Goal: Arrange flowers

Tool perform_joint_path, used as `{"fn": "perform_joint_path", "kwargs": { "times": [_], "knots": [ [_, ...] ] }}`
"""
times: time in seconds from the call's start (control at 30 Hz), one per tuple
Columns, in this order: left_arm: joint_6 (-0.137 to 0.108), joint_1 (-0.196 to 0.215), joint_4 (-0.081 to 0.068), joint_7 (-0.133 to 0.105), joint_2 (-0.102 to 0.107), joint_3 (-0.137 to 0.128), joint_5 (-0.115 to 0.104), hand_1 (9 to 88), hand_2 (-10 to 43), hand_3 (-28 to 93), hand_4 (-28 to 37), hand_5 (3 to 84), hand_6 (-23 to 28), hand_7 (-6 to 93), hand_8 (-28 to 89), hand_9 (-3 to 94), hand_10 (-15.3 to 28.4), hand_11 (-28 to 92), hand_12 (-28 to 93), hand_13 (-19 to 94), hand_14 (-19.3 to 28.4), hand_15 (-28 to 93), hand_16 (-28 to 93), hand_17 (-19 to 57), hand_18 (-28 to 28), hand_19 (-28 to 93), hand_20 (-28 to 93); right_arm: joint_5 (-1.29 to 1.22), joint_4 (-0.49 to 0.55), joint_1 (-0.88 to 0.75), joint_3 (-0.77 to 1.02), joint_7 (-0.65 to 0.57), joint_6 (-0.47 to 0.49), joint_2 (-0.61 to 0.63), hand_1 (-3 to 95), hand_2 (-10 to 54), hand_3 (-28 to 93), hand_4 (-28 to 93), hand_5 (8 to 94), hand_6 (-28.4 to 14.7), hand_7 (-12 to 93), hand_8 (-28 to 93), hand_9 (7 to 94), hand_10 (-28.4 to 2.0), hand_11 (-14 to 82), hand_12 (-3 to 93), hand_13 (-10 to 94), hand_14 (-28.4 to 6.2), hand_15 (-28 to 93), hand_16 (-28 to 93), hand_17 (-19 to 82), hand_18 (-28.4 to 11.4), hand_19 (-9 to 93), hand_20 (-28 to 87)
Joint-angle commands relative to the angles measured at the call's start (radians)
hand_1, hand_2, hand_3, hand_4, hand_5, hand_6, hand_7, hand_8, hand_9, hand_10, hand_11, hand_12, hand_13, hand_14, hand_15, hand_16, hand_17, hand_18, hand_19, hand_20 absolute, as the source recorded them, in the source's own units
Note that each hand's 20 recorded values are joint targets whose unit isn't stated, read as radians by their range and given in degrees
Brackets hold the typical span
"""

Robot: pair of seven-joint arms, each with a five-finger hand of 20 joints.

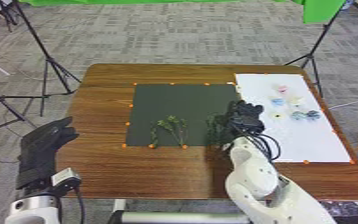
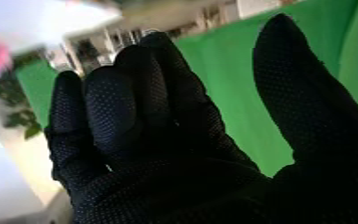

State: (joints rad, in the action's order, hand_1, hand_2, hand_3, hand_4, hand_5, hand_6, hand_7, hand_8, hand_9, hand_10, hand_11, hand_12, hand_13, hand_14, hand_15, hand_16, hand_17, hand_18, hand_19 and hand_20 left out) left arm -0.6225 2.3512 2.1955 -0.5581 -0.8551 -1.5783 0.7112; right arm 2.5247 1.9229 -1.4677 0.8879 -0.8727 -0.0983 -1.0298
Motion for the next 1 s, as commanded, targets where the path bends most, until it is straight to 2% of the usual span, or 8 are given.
{"fn": "perform_joint_path", "kwargs": {
  "times": [0.03, 0.1, 0.13, 0.27, 0.43, 0.53, 0.73, 1.0],
  "knots": [
    [0.000, 0.027, 0.009, 0.003, -0.025, -0.011, 0.009, 28.9, 4.6, 83, -14.5, 53.3, 17.1, 20.1, -10, 43.3, 25.1, 53, 14, 33, 28.4, 84, -23, -4.1, 24.0, 54, 46, -0.002, 0.018, 0.062, 0.092, 0.013, 0.009, 0.139, 28.6, -3.8, 83, -21, 58.5, -15.9, 19, -7, 44.5, -28.4, 62.2, 33.3, 38, -28.4, 88, 26, 8, -28.4, 67, 37],
    [-0.010, 0.031, 0.012, -0.003, -0.015, -0.008, 0.000, 28.8, 4.5, 83, -14.6, 53.4, 17.1, 20.1, -10, 43.3, 25.1, 53, 14, 33, 28.4, 84, -23, -4.1, 24.0, 55, 46, -0.033, 0.017, 0.050, 0.131, 0.025, 0.037, 0.152, 28.6, -3.7, 83, -21, 58.3, -15.6, 19, -8, 43.9, -28.4, 61.4, 33.4, 37, -28.4, 88, 26, 7, -28.4, 66, 37],
    [-0.007, 0.033, 0.012, 0.002, -0.020, -0.010, 0.007, 28.8, 4.5, 83, -14.7, 53.4, 17.1, 20.1, -10, 43.3, 25.1, 53, 14, 33, 28.4, 84, -23, -4.1, 24.0, 54, 46, -0.026, 0.013, 0.042, 0.144, 0.029, 0.040, 0.158, 28.6, -3.8, 83, -22, 58.0, -15.5, 19, -8, 43.3, -28.4, 60.5, 33.2, 36, -28.4, 87, 26, 7, -28.4, 66, 37],
    [-0.017, 0.040, 0.017, -0.006, -0.016, -0.005, -0.005, 28.9, 4.5, 82, -15.1, 53.3, 17.1, 20.0, -10, 43.2, 25.1, 53, 14, 33, 28.4, 84, -23, -4.1, 24.0, 55, 46, -0.030, 0.001, 0.026, 0.175, 0.035, 0.068, 0.171, 28.6, -3.5, 83, -22, 57.4, -15.3, 19, -8, 42.9, -28.4, 57.9, 32.0, 35, -28.4, 86, 25, 7, -28.4, 66, 35],
    [-0.019, 0.041, 0.019, -0.006, -0.014, 0.000, -0.006, 28.8, 4.5, 82, -15.4, 53.3, 17.1, 20.0, -10, 43.1, 25.1, 53, 14, 33, 28.4, 84, -23, -4.1, 24.0, 54, 46, -0.020, -0.020, 0.015, 0.197, 0.043, 0.112, 0.165, 28.5, -3.1, 83, -22, 56.9, -14.4, 19, -8, 42.5, -28.4, 45.8, 26.2, 32, -28.4, 82, 21, 6, -28.4, 65, 34],
    [-0.014, 0.035, 0.020, 0.005, -0.020, 0.000, 0.004, 28.9, 4.5, 82, -15.6, 53.3, 17.1, 20.0, -10, 43.1, 25.1, 53, 14, 33, 28.4, 84, -23, -4.1, 24.0, 54, 46, -0.032, -0.031, 0.009, 0.209, 0.039, 0.121, 0.166, 28.4, -3.0, 83, -22, 56.7, -14.0, 19, -9, 42.7, -28.4, 42.5, 24.6, 31, -28.4, 81, 20, 6, -28.4, 65, 34],
    [-0.004, 0.038, 0.024, 0.031, -0.039, -0.006, 0.025, 28.8, 4.4, 82, -15.5, 53.2, 17.1, 19.9, -10, 43.1, 25.1, 53, 14, 33, 28.4, 84, -23, -4.1, 24.0, 55, 46, -0.032, -0.054, 0.003, 0.238, 0.050, 0.173, 0.165, 28.3, -2.8, 83, -22, 56.6, -13.9, 19, -9, 42.2, -28.4, 45.4, 26.0, 31, -28.4, 82, 19, 6, -28.4, 65, 34],
    [-0.003, 0.033, 0.024, 0.035, -0.042, -0.003, 0.028, 28.8, 4.5, 82, -15.6, 53.2, 17.1, 20.0, -10, 43.1, 25.1, 53, 14, 33, 28.4, 84, -23, -4.1, 24.0, 55, 46, -0.032, -0.087, 0.007, 0.253, 0.066, 0.252, 0.179, 29.1, -3.4, 84, -22, 56.2, -13.7, 19, -9, 40.9, -28.4, 46.3, 26.6, 30, -28.4, 82, 20, 5, -28.4, 65, 33]
  ]
}}
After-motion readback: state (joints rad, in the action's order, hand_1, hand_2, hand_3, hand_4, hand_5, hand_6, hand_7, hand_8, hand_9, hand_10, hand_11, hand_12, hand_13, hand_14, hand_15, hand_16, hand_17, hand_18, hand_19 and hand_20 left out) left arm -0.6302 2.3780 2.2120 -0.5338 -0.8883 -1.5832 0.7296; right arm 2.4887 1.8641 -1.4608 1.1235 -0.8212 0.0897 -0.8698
